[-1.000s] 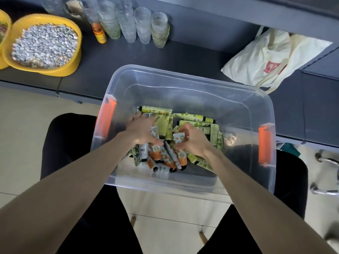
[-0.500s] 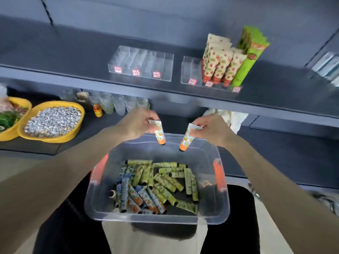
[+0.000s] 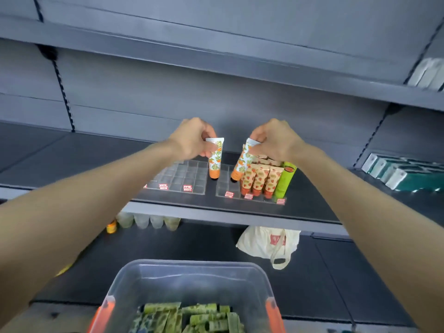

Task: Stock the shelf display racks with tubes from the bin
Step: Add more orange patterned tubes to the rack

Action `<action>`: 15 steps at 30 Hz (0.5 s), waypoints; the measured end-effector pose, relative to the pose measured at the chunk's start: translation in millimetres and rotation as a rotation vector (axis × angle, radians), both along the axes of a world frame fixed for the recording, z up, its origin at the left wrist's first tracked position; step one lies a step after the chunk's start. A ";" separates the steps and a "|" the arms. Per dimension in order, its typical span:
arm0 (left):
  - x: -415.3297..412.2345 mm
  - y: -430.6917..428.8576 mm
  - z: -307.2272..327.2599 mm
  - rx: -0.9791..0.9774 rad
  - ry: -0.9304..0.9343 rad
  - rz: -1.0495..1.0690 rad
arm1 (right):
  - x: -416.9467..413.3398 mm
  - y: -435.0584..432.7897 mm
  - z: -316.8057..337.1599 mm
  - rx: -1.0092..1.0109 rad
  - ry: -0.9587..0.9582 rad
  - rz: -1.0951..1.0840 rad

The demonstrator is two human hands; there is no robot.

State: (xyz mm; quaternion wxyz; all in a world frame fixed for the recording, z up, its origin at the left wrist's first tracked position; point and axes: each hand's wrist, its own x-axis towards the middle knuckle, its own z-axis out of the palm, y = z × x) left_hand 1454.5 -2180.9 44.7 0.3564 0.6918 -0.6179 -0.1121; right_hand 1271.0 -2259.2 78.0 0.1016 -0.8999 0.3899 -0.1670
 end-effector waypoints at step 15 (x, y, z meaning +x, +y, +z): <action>42.0 -139.5 -23.3 0.001 -0.146 -0.094 | 67.6 -118.7 -10.4 0.020 0.159 -0.003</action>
